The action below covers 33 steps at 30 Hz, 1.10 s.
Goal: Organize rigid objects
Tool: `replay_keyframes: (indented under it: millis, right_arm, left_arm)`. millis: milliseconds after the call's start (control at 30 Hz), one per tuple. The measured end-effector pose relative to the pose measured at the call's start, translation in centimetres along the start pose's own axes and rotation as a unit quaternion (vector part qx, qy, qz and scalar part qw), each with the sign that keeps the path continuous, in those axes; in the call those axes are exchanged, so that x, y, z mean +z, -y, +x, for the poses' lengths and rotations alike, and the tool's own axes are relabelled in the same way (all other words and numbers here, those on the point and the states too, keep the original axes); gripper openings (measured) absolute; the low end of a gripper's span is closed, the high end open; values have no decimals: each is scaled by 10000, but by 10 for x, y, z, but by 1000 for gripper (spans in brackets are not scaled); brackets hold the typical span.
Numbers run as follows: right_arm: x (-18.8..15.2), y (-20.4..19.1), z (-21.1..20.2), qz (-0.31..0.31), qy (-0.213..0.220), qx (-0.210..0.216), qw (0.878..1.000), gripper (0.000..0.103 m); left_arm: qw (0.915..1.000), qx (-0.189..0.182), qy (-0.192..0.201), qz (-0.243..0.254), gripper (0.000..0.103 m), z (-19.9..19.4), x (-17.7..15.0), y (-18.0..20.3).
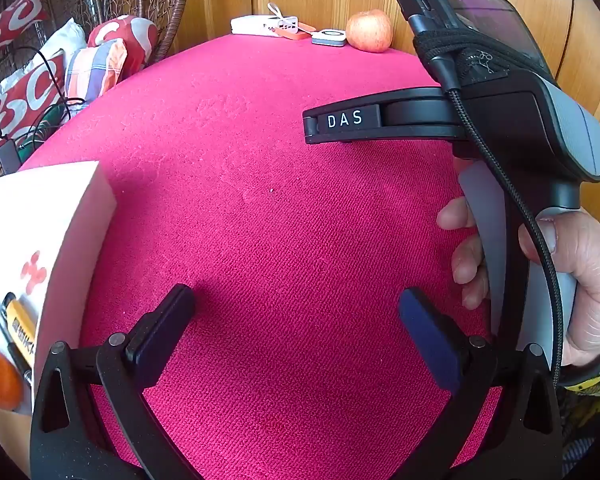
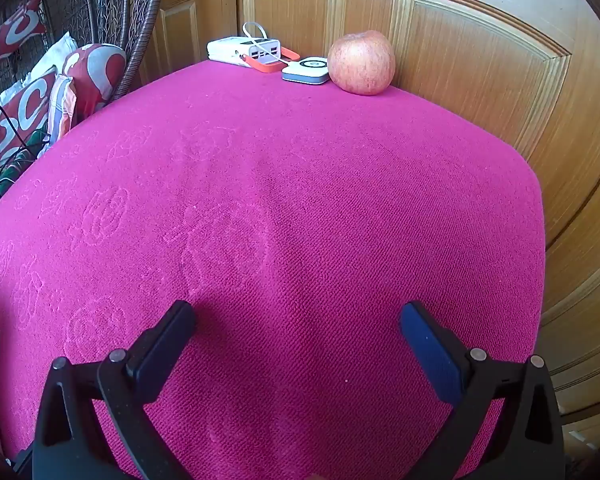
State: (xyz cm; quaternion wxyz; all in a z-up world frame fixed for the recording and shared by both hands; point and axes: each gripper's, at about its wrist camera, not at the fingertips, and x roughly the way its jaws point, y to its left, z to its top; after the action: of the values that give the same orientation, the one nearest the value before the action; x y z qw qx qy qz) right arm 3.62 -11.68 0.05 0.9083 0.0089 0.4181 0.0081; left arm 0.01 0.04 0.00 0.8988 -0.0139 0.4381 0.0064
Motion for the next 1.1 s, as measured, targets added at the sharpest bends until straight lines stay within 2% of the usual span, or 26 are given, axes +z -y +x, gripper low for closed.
replay_keyframes:
  millis: [1100]
  right_arm:
    - [0,-2,0,1,-9,-1,10000,103]
  left_arm:
    - [10000,10,3,-2,103,1,-1,1]
